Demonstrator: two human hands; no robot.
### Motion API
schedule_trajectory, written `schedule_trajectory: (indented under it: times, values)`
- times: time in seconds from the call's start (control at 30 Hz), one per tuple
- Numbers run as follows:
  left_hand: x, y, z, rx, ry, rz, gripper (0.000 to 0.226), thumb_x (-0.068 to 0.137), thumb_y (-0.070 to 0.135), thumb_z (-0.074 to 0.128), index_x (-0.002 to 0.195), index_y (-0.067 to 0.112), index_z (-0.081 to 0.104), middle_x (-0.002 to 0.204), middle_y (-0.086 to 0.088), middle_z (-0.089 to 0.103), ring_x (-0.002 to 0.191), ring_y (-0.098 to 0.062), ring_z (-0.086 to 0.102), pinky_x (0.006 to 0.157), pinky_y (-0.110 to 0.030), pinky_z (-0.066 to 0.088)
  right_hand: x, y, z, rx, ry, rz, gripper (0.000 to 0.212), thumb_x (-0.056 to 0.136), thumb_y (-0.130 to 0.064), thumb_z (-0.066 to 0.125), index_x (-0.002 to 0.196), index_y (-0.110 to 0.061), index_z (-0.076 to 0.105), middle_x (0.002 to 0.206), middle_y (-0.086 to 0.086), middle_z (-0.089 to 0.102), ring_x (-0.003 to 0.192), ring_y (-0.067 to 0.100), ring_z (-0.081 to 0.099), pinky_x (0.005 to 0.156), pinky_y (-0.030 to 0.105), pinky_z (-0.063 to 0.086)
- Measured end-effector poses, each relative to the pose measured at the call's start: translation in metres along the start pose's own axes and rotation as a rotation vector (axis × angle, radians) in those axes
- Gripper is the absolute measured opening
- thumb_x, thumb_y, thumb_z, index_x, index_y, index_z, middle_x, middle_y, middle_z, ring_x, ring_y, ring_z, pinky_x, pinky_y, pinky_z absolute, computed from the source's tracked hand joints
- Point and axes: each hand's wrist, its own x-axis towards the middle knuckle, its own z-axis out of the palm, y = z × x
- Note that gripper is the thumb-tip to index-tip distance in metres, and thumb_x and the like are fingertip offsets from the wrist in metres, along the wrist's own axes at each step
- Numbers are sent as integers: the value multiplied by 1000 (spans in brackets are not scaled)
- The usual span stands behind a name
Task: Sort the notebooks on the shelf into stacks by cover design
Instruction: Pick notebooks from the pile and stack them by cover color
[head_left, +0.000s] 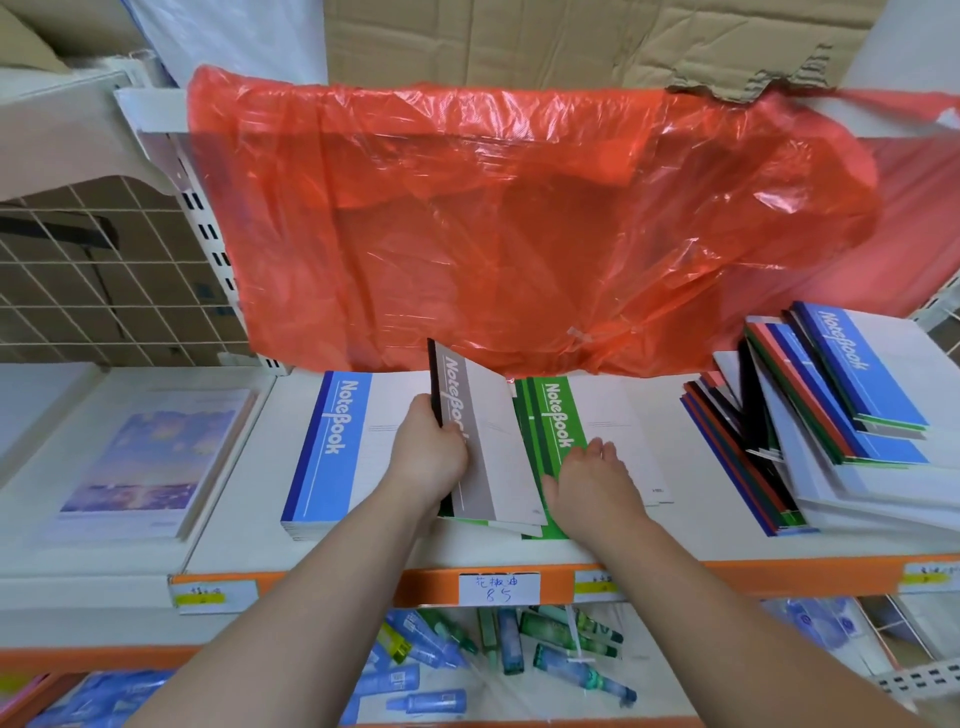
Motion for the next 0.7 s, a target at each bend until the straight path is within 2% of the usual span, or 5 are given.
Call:
schedule_trajectory:
  times: [0.17,0.3,0.53,0.63,0.7]
  values:
    - [-2,-1,-2,3,-2,-3,29,97,11,41,123,17,52,119,-3,62,109,-26,58,97,-48,50,-3,-17,-10,-19,-11,-26,34,93,-9,43,125,0,47,127,22,53,116,35,49,92,39,43]
    - [-4,-1,0,-36,-14,-13,28,97,11,39,121,19,52,115,-1,63,105,-24,59,93,-45,52,-10,-11,-23,-7,107,-79,41,86,9,42,127,3,43,110,18,64,98,36,62,71,37,46]
    - [-8,6,10,-171,-19,-5,21,101,21,40,115,20,55,109,-1,67,100,-21,64,89,-42,54,-44,-33,-60,293,209,-298,28,94,-14,40,119,-7,53,96,21,61,78,36,52,61,36,33]
    - [-7,8,10,-106,-8,42,26,103,36,42,115,17,54,110,-3,66,103,-22,63,95,-42,50,-56,-45,-62,374,252,-463,25,96,-24,42,112,-13,57,90,16,65,81,37,56,63,40,42]
    - [-5,7,7,-84,-10,50,15,100,30,52,107,17,55,106,-3,66,100,-22,64,90,-38,51,-58,-46,-60,456,218,-517,23,97,-29,42,108,-19,59,81,10,64,73,31,56,63,40,47]
